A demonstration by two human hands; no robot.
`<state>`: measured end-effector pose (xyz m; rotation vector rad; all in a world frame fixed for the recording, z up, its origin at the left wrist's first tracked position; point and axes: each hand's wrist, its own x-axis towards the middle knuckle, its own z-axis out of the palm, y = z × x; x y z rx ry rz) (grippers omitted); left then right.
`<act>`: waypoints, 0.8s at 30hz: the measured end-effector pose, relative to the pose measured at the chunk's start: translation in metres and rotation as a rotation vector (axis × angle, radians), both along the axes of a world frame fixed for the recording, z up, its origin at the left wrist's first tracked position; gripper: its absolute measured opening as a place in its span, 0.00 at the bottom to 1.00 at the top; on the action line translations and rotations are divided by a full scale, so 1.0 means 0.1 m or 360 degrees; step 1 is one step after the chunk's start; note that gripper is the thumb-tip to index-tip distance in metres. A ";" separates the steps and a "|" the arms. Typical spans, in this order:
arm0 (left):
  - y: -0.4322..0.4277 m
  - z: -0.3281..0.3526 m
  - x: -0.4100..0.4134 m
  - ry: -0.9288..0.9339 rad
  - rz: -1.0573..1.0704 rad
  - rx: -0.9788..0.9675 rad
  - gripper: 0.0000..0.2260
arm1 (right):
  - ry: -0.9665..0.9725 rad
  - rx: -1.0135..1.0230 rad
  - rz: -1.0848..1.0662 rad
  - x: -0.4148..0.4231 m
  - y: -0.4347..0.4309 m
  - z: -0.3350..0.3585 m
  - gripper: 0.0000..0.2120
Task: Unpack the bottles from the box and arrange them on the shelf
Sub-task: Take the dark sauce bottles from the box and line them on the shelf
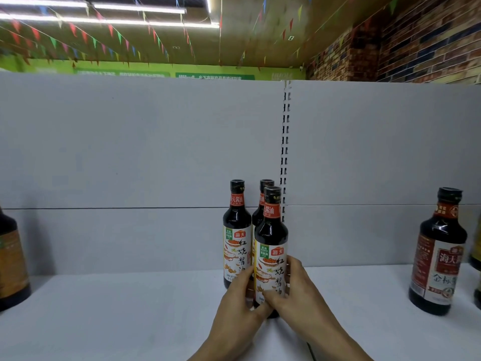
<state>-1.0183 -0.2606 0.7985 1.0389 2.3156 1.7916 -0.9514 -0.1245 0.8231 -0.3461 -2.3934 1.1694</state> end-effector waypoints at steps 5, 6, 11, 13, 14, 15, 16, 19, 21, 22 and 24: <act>0.00 -0.01 0.00 0.0028 0.0045 -0.0034 0.29 | -0.0002 0.0049 -0.0032 -0.01 0.02 -0.01 0.35; -0.01 -0.01 0.00 0.0039 0.0048 -0.0046 0.29 | -0.0004 0.0060 -0.0036 -0.01 0.02 -0.01 0.34; -0.03 -0.03 0.00 0.0049 0.0059 -0.0087 0.29 | -0.0016 0.0070 -0.0043 0.00 0.02 0.00 0.34; -0.03 -0.02 0.02 0.0036 0.0058 -0.0095 0.28 | -0.0023 0.0084 -0.0051 0.01 0.02 0.00 0.34; -0.04 -0.01 0.03 0.0031 0.0056 -0.0103 0.27 | -0.0024 0.0091 -0.0051 0.01 0.02 0.00 0.34; -0.04 0.00 0.03 0.0023 0.0056 -0.0112 0.27 | -0.0026 0.0091 -0.0049 0.01 0.02 0.00 0.34; -0.04 0.01 0.04 0.0020 0.0059 -0.0123 0.26 | -0.0027 0.0087 -0.0048 0.00 0.02 -0.01 0.34; -0.04 0.03 0.06 0.0014 0.0062 -0.0158 0.26 | -0.0031 0.0094 -0.0051 0.00 0.03 -0.03 0.36; -0.03 0.02 0.05 0.0014 0.0060 -0.0161 0.26 | -0.0013 0.0123 -0.0076 0.00 0.03 -0.02 0.35; -0.02 0.01 0.04 0.0012 0.0064 -0.0154 0.26 | 0.0010 0.0146 -0.0103 0.01 0.02 -0.01 0.34; -0.02 0.02 0.04 -0.0005 0.0096 -0.0139 0.23 | 0.0074 0.0199 -0.0188 0.05 0.00 0.04 0.27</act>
